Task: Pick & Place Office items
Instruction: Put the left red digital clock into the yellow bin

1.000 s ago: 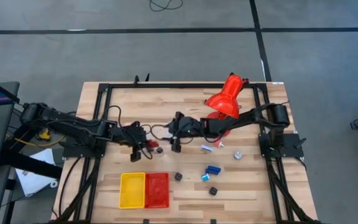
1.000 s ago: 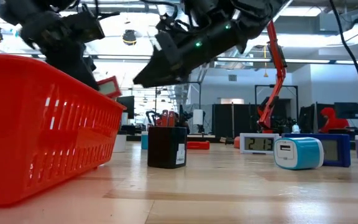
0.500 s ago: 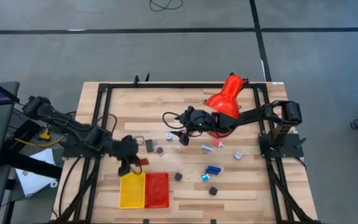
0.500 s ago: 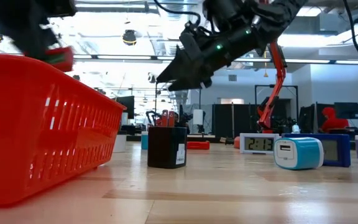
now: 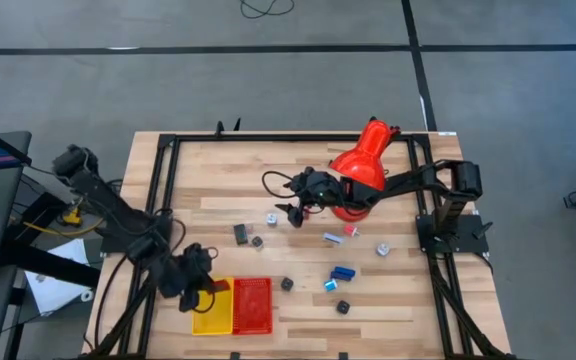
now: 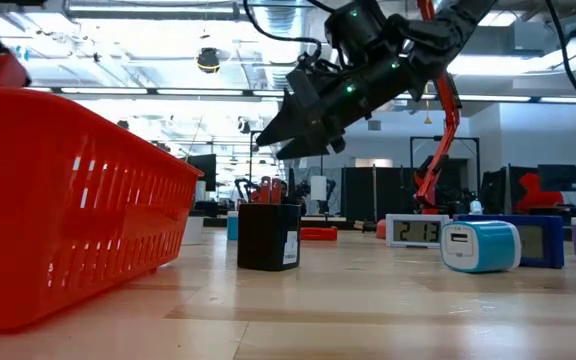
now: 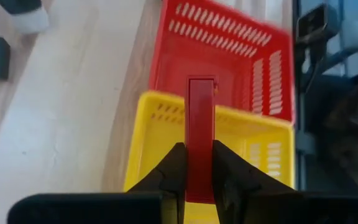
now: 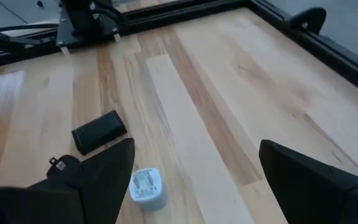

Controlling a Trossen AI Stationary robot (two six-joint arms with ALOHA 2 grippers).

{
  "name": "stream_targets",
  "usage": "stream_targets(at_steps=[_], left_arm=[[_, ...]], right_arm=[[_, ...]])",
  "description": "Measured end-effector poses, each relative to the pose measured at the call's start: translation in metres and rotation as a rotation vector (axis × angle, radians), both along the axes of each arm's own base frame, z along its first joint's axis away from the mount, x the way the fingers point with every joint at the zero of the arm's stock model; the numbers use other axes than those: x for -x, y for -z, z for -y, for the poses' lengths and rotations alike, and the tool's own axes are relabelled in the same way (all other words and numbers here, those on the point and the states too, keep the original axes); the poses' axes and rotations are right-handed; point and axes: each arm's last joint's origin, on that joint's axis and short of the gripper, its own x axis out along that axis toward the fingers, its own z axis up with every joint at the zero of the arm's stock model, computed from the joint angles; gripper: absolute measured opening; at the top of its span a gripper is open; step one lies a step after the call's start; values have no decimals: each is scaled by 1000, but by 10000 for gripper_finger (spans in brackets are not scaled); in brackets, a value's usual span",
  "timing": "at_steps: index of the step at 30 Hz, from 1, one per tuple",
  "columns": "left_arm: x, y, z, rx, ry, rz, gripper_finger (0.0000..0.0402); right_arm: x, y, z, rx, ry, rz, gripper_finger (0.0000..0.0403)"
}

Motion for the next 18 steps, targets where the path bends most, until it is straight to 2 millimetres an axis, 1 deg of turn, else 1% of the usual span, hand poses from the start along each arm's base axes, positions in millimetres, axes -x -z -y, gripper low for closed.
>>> stream_targets(at_steps=[6, 13, 18], left_arm=[[0, 21, 15, -53, 1, -79, 44], [-5, 43, 21, -125, -1, -146, 46], [-7, 54, 24, -168, 3, -183, 46]], right_arm=[[1, 1, -1, -25, 12, -9, 336], [1, 1, -1, -32, 15, -8, 336], [1, 1, -1, -48, 24, -5, 336]])
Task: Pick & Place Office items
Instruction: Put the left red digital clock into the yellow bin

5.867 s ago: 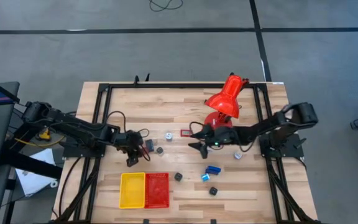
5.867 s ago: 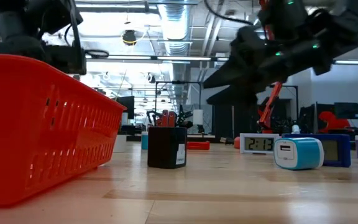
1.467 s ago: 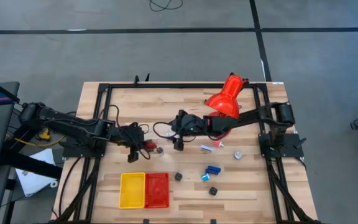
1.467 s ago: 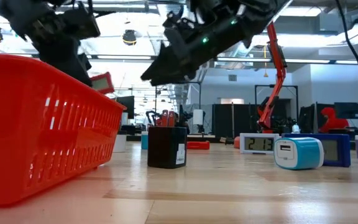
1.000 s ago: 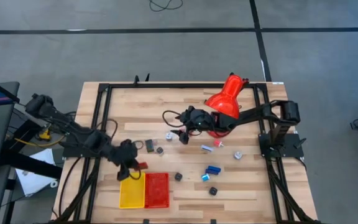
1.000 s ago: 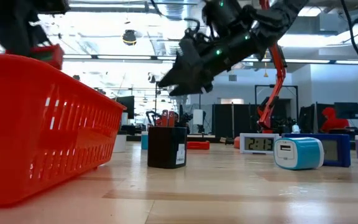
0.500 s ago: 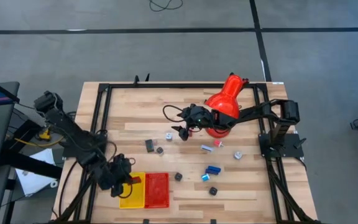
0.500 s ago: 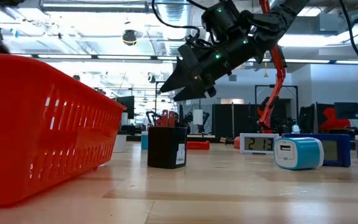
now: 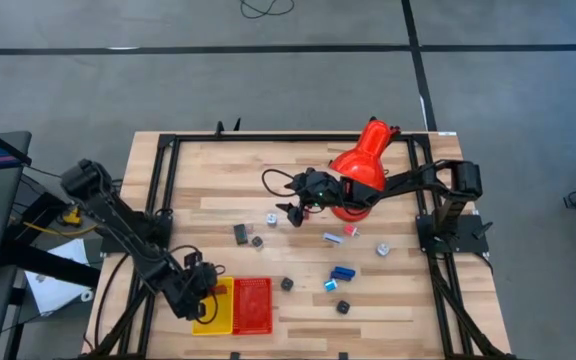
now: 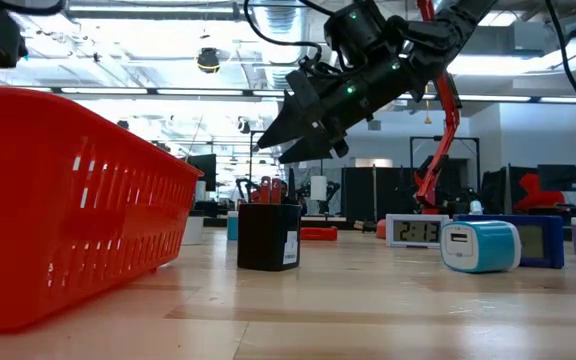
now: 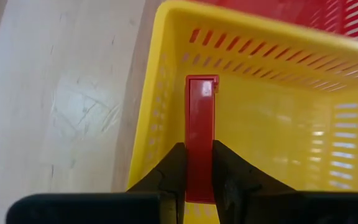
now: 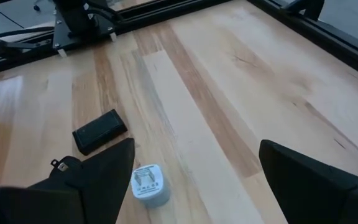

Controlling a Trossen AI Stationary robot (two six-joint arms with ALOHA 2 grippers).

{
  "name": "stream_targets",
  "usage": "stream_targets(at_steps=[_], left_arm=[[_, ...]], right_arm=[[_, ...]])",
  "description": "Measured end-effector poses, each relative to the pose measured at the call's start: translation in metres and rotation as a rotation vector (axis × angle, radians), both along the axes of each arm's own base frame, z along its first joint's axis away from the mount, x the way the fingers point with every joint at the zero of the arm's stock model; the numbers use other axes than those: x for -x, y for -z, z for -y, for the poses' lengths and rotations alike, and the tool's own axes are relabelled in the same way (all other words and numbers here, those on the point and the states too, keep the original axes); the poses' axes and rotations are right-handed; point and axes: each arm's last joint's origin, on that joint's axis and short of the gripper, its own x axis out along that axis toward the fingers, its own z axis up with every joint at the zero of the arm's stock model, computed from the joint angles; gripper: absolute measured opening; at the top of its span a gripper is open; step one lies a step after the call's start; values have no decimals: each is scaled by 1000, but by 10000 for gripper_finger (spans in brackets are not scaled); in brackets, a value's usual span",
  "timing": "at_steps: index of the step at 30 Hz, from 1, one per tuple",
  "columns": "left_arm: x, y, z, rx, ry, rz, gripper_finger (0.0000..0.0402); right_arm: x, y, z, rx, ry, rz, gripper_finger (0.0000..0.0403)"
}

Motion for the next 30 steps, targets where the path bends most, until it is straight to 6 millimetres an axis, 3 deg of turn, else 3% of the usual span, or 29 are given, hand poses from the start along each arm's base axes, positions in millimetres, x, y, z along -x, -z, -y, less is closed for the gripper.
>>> stream_targets(at_steps=[30], left_arm=[[0, 1, -1, -7, 3, -9, 68]], right_arm=[[0, 0, 0, -1, 0, 0, 336]])
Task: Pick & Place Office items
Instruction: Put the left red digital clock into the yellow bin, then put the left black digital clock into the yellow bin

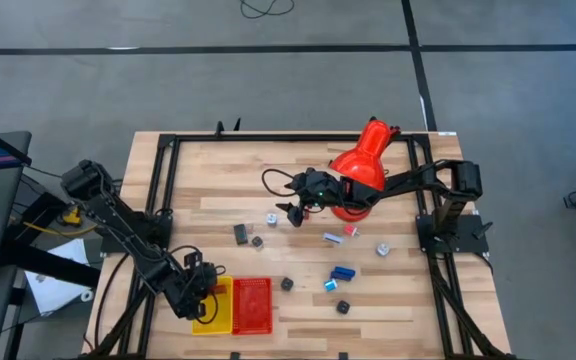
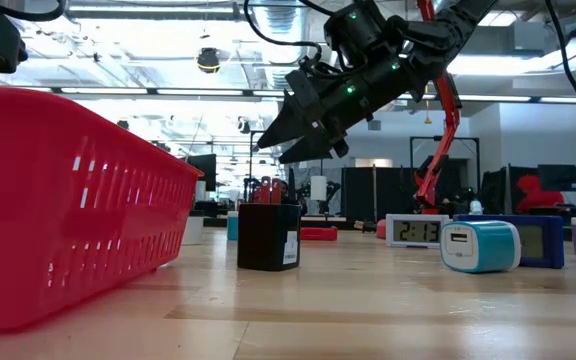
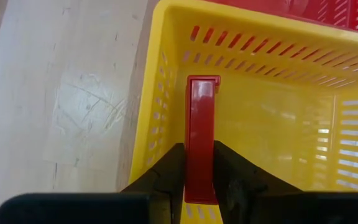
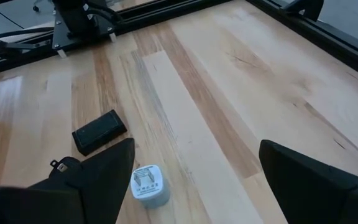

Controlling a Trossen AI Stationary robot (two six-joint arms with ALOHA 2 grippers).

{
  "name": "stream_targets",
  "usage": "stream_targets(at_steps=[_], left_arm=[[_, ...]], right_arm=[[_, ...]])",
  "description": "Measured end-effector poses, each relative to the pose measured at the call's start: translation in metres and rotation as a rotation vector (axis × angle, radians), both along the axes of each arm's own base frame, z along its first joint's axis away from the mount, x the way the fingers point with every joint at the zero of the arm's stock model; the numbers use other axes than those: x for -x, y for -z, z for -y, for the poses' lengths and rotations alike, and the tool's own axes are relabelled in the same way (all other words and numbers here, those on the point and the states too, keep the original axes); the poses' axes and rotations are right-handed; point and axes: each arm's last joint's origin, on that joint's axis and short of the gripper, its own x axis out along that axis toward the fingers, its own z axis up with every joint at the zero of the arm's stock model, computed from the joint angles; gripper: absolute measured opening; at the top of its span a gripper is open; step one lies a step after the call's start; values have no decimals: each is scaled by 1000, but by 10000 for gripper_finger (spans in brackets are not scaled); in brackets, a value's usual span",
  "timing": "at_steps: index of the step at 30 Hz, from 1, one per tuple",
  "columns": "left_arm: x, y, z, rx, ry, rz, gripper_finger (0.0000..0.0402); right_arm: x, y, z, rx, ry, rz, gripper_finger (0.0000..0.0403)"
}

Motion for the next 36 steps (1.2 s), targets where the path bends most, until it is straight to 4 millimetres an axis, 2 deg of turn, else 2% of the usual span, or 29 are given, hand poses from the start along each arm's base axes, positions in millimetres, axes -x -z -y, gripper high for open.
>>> stream_targets(at_steps=[20, 28, 32, 36], left_arm=[[0, -2, 0, 7, 2, 11, 109], [5, -26, -9, 62, -14, 93, 131], [7, -40, -23, 2, -56, 192, 150], [3, -51, -37, -84, -100, 296, 174]], right_arm=[[0, 0, 0, -1, -3, 0, 336], [-1, 0, -3, -17, -75, 0, 336], [-2, 0, -12, -9, -112, 2, 336], [-3, 0, -28, 20, -172, -1, 336]])
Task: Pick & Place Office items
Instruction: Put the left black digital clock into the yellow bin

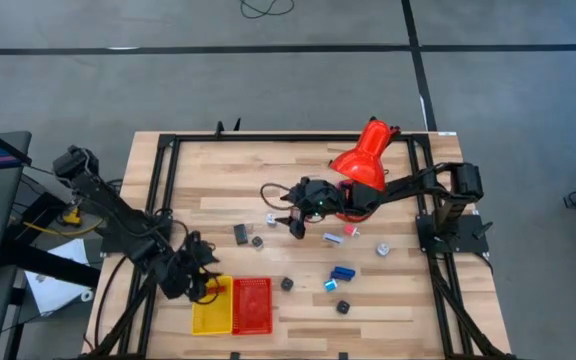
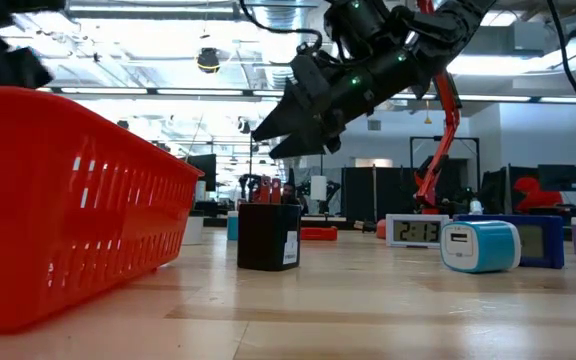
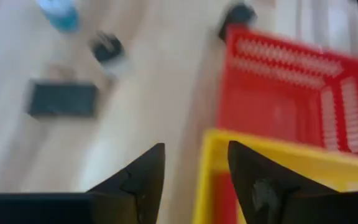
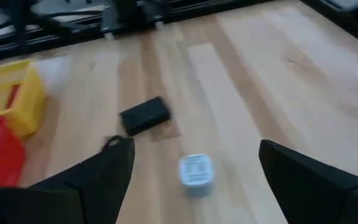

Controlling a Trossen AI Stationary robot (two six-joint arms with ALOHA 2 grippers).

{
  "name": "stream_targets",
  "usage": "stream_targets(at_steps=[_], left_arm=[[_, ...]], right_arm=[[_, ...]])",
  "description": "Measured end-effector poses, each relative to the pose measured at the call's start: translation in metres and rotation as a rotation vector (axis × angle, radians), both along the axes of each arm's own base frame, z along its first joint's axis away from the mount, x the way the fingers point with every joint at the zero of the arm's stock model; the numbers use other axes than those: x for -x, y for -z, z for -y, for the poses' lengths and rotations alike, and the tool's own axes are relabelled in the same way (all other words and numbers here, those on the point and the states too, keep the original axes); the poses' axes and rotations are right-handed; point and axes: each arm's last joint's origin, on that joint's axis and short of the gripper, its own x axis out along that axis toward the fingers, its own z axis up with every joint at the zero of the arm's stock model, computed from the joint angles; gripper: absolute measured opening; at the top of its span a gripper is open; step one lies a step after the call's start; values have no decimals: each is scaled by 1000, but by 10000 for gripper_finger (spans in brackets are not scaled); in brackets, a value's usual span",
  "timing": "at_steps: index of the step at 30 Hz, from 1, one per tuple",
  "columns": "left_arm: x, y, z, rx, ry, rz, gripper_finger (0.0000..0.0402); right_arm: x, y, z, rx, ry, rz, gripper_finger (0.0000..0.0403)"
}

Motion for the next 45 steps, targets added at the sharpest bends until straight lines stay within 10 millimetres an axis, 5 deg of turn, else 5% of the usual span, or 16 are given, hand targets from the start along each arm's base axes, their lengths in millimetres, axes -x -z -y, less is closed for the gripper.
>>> stream_targets(at_steps=[6, 10, 19, 27, 37, 45], left_arm=[[-12, -4, -19, -111, -37, 24, 214], [-24, -4, -39, -222, -41, -7, 240], [-38, -12, -105, -354, -145, -11, 265], [-30, -20, -151, -224, -264, 86, 266], [-26, -27, -158, -166, -216, 131, 266], [-34, 4, -153, -276, -16, -39, 266]], right_arm=[[0, 0, -29, 91, -127, -5, 336], [0, 0, -31, 163, -108, -16, 336], [8, -16, 35, 275, 62, -16, 336], [14, -21, 78, 181, 237, 48, 336], [11, -23, 68, 125, 241, 97, 336], [8, -23, 53, 175, 167, 80, 336]])
